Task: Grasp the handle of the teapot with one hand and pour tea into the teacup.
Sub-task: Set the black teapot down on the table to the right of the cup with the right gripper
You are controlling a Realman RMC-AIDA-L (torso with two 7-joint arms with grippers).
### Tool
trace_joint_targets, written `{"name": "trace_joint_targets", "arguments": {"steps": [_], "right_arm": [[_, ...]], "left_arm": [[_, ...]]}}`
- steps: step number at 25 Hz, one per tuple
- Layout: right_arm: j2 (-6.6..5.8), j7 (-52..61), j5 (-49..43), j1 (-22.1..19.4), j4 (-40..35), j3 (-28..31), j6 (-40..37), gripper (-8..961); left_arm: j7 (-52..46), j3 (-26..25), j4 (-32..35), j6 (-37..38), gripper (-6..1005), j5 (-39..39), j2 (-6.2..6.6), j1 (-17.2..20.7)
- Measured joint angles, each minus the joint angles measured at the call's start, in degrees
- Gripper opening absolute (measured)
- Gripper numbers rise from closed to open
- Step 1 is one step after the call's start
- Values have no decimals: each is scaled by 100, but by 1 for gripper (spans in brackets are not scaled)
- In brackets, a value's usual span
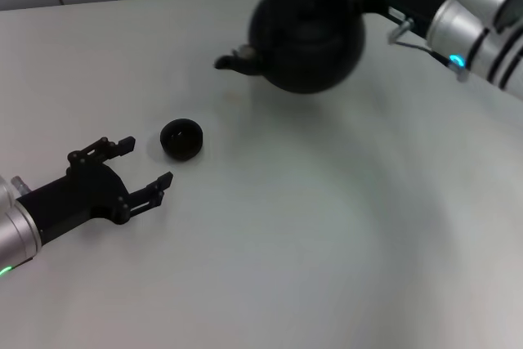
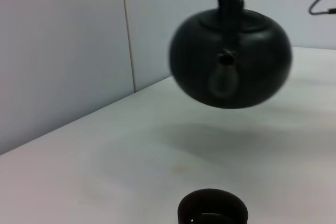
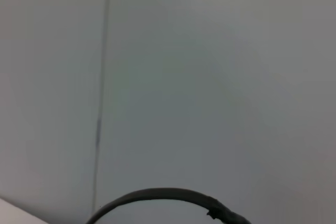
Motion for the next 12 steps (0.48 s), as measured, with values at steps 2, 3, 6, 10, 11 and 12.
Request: {"name": "trace_joint_targets", "arguments": {"steps": [2,3,6,10,11,12], "right_arm": [[8,1,77,-240,27,29,-57,91],[8,1,77,-240,27,29,-57,91],[20,-9,83,-392,73,121,-112,91],[21,-39,85,-458,201,271,-158,92],[18,-44,86,-461,243,305,-159,92],[9,-54,89,-462,309,346,-159,92]], "left_arm": [[0,0,1,1,791,0,4,16],[0,0,1,1,791,0,4,16],[1,3,-7,2,791,0,5,28],[1,8,-18,3,791,0,-2,28],[1,8,-19,3,791,0,-5,28],[1,9,-20,3,791,0,-9,27]]}}
